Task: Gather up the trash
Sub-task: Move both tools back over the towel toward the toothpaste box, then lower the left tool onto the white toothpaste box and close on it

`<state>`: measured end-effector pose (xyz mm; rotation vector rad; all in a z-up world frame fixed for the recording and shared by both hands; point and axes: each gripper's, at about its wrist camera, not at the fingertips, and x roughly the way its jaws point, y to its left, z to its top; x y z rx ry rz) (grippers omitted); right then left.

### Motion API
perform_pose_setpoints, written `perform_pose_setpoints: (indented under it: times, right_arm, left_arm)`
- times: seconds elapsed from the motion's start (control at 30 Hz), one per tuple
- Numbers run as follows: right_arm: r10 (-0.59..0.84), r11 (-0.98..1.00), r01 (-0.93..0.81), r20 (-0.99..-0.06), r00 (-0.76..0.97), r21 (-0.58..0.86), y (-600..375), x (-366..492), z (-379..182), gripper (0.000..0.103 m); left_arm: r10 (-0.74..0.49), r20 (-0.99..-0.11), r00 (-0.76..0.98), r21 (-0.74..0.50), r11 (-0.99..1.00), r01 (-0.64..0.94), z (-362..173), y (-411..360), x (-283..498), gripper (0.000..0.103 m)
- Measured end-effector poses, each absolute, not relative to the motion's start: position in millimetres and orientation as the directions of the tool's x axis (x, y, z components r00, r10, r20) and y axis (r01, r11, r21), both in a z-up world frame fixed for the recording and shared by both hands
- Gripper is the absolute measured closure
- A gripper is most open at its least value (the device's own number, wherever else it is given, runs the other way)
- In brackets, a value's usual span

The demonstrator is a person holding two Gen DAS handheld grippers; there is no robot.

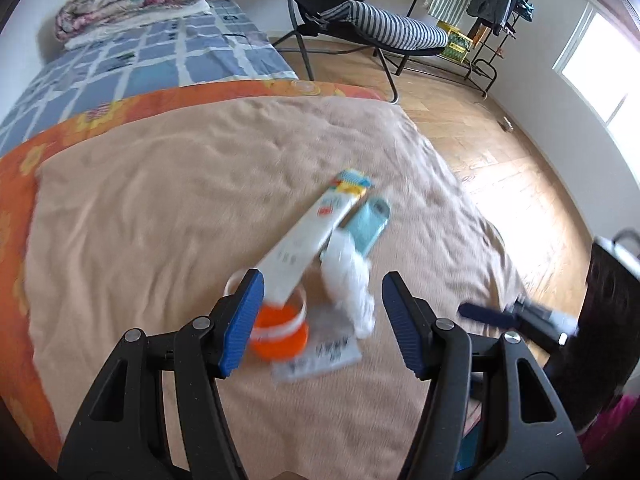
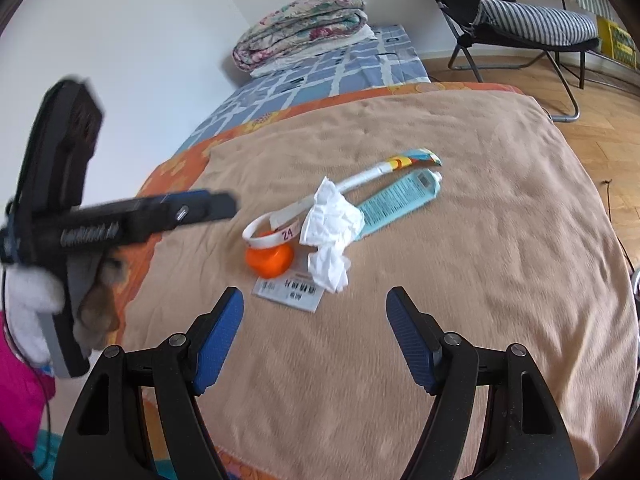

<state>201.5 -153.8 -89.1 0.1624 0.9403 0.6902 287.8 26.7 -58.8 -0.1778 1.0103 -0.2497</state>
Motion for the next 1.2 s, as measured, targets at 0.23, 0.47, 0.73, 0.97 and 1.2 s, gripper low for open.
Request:
perform_pose_setpoints:
  times: [0.23, 0.47, 0.73, 0.97, 1.2]
  right_arm:
    - [0.644, 0.751, -0.472, -0.669, 0.371, 0.461, -157.6, 216.0, -99.0, 0.029]
    - [0.66, 0.739, -0.472, -0.658, 0.363, 0.481, -158.7, 228.6, -108.0, 0.029]
    - [0.657, 0.738, -0.483, -0.668, 0.35, 0.472, -150.6, 236.3, -118.0, 0.03]
    - [0.642, 0.747, -0.487, -0.68, 0.353, 0.453, -141.6, 245.1, -119.7, 0.03]
    - [0.629, 0.753, -0.487, -0.699, 0.339, 0.441, -122.9, 254.4, -125.8, 0.033]
  left_arm:
    - [-0.318, -0.848, 0.424, -0.27, 0.947, 0.171, -79.5, 6.8, 346.5, 0.04]
    - [-0.267, -0.89, 0.369, -0.225, 0.962, 0.153, -112.3, -4.2, 382.0, 0.04]
    - [-0.226, -0.918, 0.326, -0.18, 0.97, 0.164, -132.9, -11.5, 400.2, 0.04]
    - [-0.245, -0.911, 0.333, -0.216, 0.969, 0.122, -140.7, -0.4, 404.2, 0.064]
    - [-0.226, -0.901, 0.371, -0.212, 0.974, 0.078, -138.3, 20.1, 402.8, 0.072]
